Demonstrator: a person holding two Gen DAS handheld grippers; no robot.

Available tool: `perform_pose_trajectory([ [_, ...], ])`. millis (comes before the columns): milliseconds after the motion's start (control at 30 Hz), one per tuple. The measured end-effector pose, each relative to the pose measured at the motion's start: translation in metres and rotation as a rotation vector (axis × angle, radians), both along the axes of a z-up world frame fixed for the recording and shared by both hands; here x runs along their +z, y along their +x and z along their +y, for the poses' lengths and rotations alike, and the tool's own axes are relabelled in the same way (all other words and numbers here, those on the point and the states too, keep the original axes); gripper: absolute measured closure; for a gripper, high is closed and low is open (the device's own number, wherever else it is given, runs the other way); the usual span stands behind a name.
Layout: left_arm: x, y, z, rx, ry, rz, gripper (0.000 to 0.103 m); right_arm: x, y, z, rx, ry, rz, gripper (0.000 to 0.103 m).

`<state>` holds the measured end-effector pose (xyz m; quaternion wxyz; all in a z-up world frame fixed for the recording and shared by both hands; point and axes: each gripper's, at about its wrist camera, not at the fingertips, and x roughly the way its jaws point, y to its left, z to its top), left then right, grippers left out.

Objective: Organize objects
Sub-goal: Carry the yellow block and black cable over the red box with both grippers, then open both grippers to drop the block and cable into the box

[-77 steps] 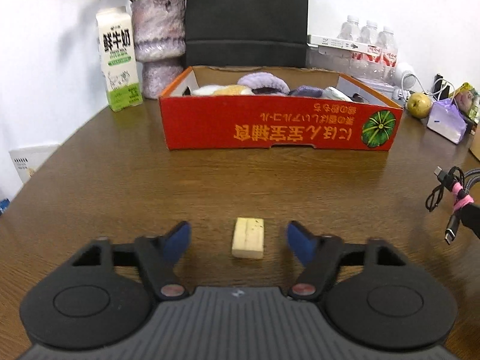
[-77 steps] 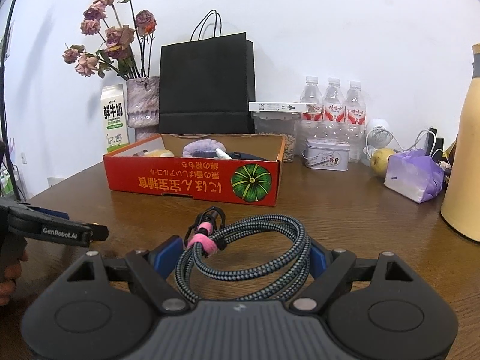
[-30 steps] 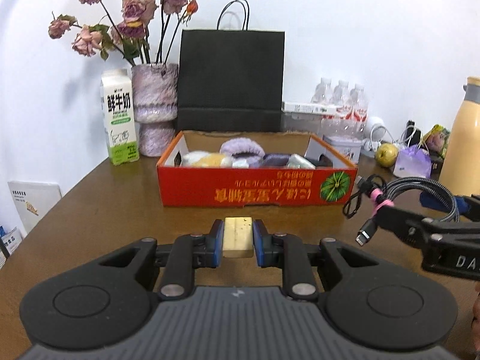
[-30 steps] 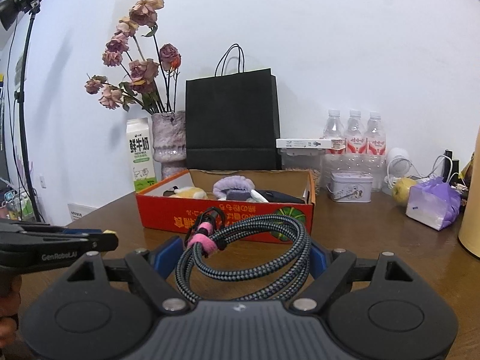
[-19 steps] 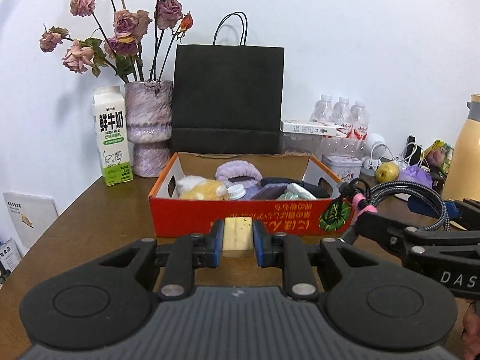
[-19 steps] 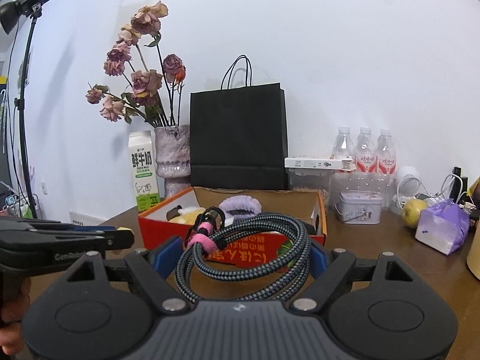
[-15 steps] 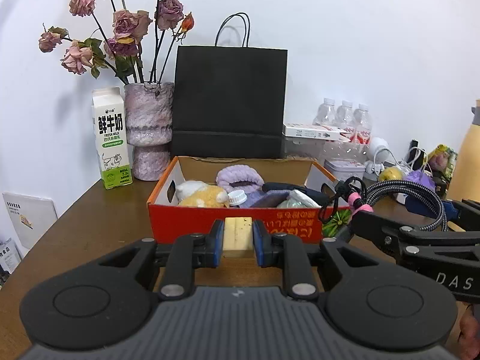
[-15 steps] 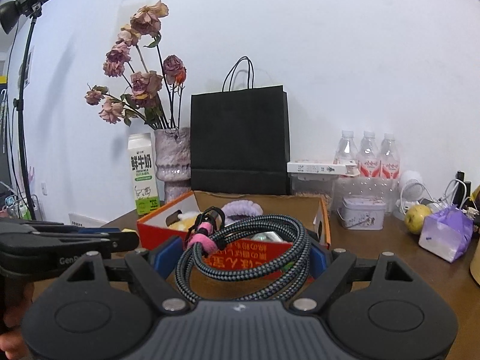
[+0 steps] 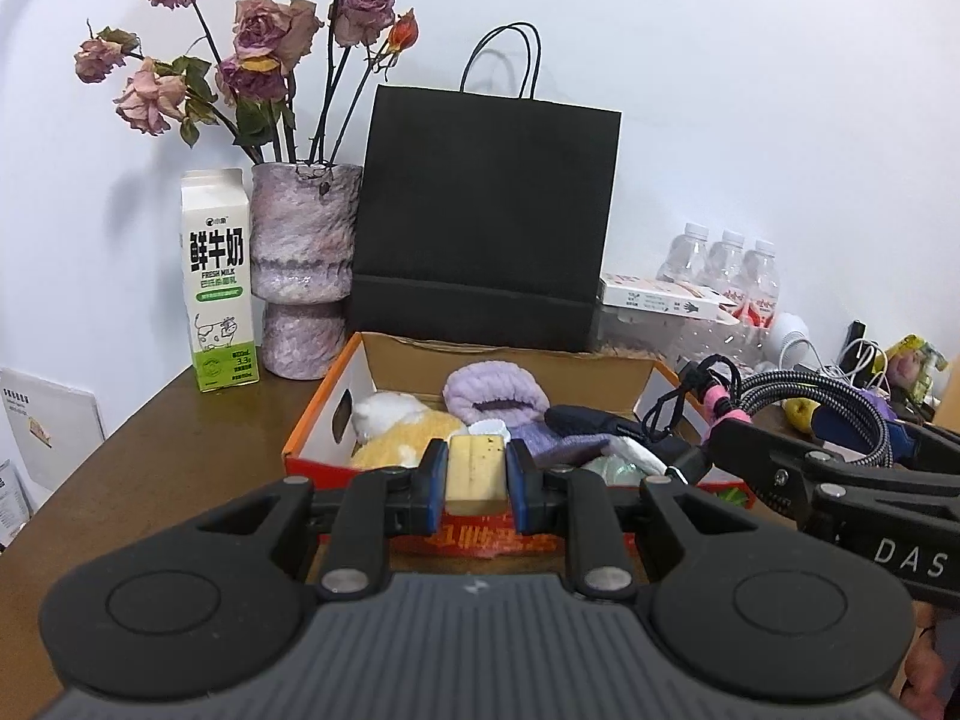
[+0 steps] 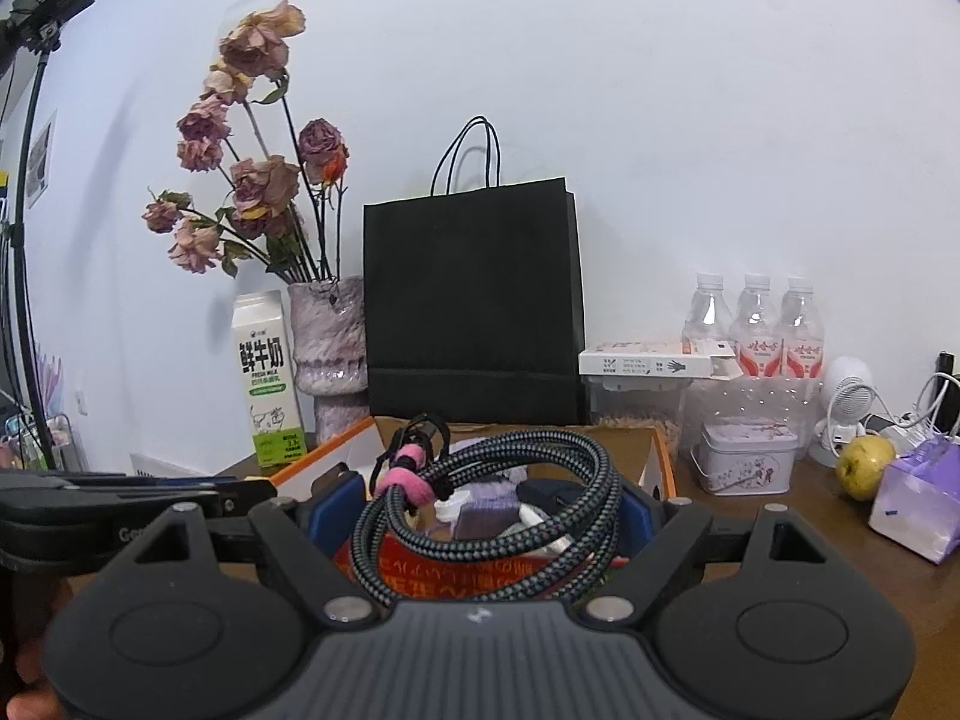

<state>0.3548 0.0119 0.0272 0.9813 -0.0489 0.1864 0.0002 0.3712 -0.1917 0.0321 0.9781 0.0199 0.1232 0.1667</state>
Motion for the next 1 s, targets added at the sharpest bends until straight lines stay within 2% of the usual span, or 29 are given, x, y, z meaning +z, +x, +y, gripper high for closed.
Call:
perform_pose_trajectory([
  [667, 0.002, 0.078, 0.000, 0.005, -0.002, -0.022, 0.082, -0.004, 0.078, 0.012, -0.008, -0.027, -0.007, 0.020],
  [1000, -0.002, 0.110, 0.001, 0.024, 0.022, -0.013, 0.082, -0.008, 0.111, 0.021, -0.015, -0.040, 0.000, 0.020],
])
